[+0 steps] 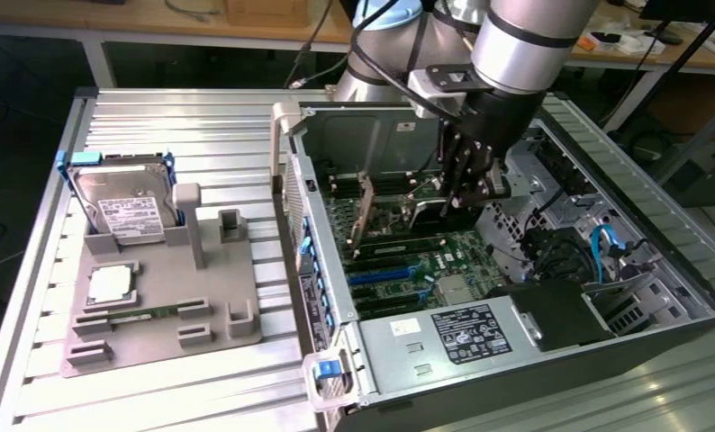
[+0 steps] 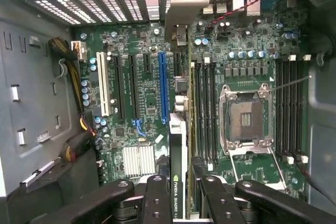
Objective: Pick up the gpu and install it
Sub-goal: 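Insert the gpu into the slot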
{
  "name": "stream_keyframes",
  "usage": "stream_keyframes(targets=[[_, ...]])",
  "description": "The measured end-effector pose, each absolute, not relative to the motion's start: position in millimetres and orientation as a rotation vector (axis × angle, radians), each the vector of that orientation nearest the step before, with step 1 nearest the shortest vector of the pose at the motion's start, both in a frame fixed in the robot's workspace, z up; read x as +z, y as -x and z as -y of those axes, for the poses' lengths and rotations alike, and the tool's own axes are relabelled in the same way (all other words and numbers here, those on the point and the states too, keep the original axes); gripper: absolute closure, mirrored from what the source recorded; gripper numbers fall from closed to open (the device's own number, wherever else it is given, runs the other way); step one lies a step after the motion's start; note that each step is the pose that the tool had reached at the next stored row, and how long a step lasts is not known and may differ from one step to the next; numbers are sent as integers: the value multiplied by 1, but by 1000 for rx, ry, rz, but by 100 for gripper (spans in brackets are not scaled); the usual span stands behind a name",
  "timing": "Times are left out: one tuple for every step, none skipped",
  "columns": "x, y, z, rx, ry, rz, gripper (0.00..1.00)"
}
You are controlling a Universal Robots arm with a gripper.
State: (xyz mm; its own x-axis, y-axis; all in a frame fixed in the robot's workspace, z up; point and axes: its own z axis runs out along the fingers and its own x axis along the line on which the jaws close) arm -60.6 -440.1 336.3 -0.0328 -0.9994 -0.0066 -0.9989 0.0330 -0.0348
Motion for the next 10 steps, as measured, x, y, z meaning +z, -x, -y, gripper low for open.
stream_keyframes(targets=[[334, 61, 440, -31, 2182, -2220, 73], [333, 61, 440, -31, 2191, -2210, 73], [331, 61, 440, -31, 2194, -2208, 73], [329, 62, 440, -31, 2194, -2208, 73], [327, 64, 440, -31, 2194, -2208, 73], [325, 65, 440, -31, 2194, -2208, 73], [324, 67, 440, -31, 2194, -2208, 73], [322, 68, 440, -31, 2194, -2208, 73], [321, 70, 440, -31, 2193, -2208, 73], [320, 71, 440, -31, 2194, -2208, 73]])
